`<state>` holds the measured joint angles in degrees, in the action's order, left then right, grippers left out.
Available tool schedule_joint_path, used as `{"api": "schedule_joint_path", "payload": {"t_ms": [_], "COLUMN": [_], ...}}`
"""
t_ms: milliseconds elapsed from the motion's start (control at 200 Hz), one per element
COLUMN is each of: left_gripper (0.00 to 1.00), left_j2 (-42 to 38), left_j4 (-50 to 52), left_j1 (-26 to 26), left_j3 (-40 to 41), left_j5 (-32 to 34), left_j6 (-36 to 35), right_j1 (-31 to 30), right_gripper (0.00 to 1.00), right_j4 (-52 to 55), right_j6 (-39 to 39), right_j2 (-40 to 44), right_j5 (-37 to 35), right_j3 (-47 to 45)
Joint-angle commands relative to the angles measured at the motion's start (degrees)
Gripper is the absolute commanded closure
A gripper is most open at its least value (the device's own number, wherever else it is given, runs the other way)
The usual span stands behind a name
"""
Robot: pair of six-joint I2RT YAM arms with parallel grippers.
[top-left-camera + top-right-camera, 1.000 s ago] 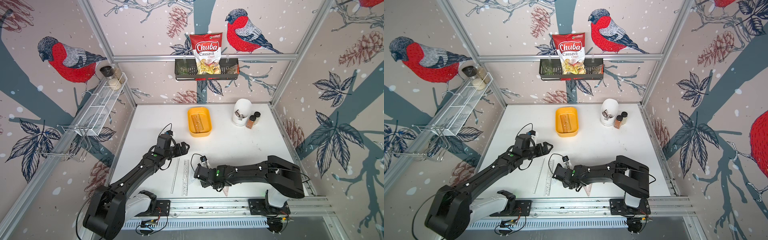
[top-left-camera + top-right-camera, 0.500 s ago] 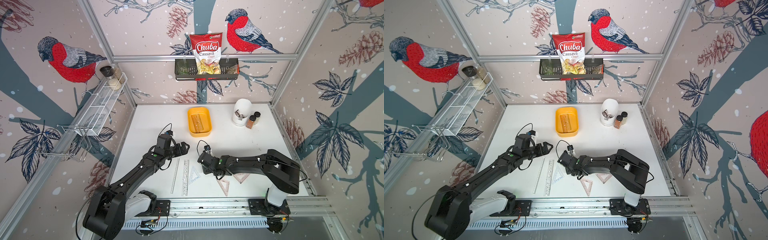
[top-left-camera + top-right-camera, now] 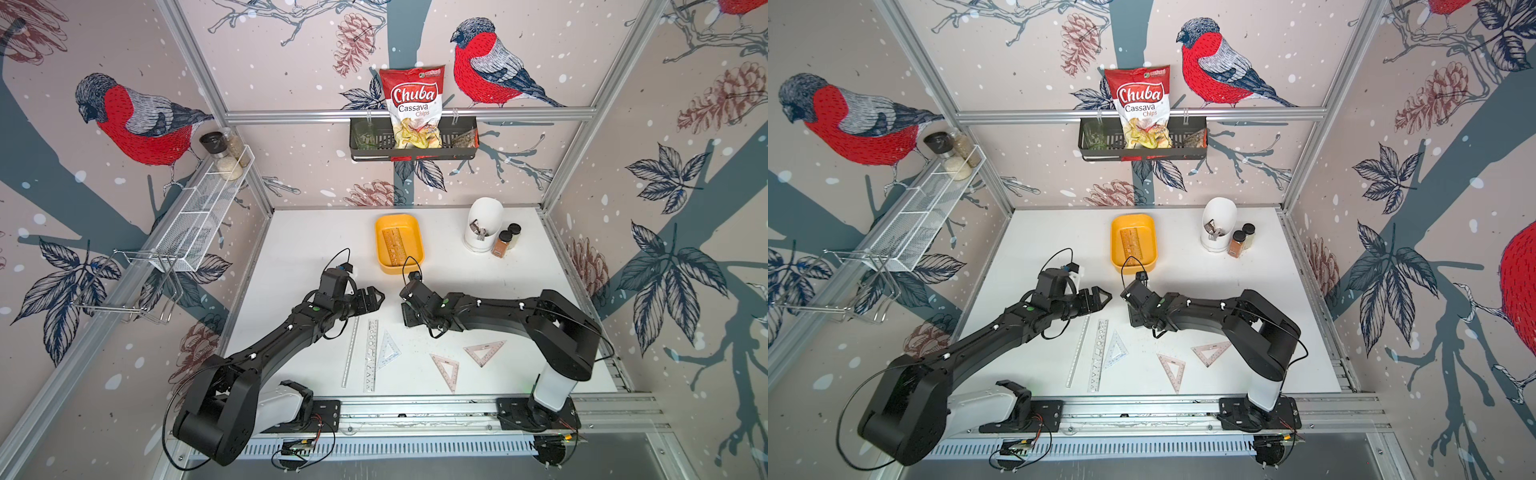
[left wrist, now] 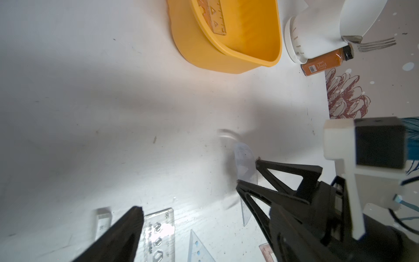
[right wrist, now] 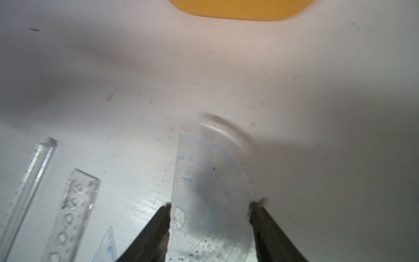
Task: Put the scattered rulers into the storage box
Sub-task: Pick up the ruler from the center of the board.
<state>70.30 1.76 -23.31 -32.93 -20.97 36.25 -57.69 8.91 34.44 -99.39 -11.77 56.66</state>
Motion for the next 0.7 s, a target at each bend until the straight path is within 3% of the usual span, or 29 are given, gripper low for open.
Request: {"api": "schedule_joint_path", "payload": {"t_ms": [0,380,696], "left_gripper": [0.12,0.17,0.26], "left_j2": [1.2,6.1,8.7], "left_j4": [-3.5,-8.2,-11.0], "left_j1": [-1.3,-4.2,-4.3], "left_j3": [-0.3,-0.3,0.7], "left_j5": [-1.9,-3.9,-6.4], "left_j6": [1.7,4.4,5.5], "right_j1": [1.0,5.2,6.8], "right_gripper": [0.4,0.4,0.41], "right_j4": [-4.4,-13.4,-14.1], "right_j6": [-0.8,0.0,-1.1], "right_j2": [2.7,3.6,3.9], "right_j5": [4.9,14.4,15.9], "right_j3": [-2.0,-8.2,-9.1]}}
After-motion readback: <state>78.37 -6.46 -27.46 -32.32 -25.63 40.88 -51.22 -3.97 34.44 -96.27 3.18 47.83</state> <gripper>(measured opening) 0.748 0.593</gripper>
